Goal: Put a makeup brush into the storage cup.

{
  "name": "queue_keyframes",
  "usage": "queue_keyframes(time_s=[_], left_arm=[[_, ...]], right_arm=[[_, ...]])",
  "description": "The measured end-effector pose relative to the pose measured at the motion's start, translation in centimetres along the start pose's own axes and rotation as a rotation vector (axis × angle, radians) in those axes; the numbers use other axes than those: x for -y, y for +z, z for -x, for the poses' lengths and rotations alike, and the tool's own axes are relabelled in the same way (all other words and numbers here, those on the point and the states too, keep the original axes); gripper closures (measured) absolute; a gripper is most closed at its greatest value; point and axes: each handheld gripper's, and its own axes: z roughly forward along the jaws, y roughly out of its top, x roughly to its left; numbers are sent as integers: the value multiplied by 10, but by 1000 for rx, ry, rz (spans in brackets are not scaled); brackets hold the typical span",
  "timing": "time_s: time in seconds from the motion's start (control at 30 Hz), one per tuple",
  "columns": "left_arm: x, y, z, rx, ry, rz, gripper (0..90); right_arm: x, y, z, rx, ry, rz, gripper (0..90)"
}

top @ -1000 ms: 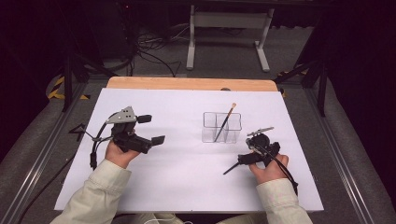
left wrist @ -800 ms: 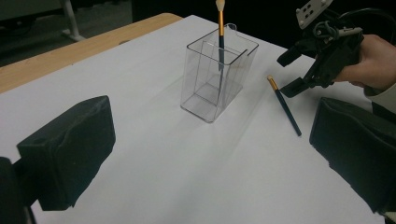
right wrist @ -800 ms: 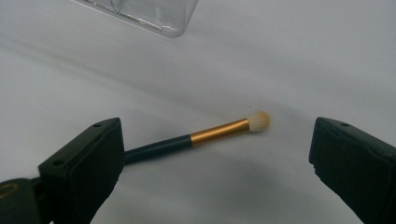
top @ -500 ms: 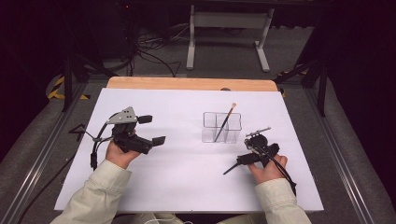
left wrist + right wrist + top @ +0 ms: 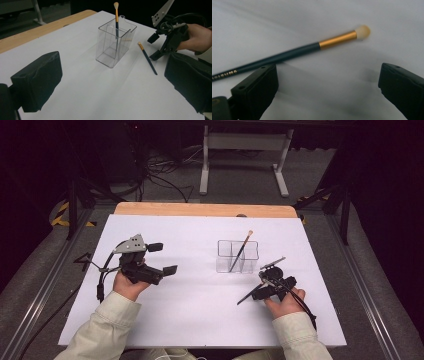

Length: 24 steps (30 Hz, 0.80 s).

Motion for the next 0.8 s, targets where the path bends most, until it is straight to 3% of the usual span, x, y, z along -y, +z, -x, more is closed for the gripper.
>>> queue_keyframes(time_s=[0.33, 0.8], left_arm=[[1, 2, 0, 2, -3, -13, 23], [1, 1, -2, -3, 2, -14, 22]], right_arm=[[-8, -11, 0, -35, 34, 128, 35], [-22, -8, -17, -45, 9, 167, 10]])
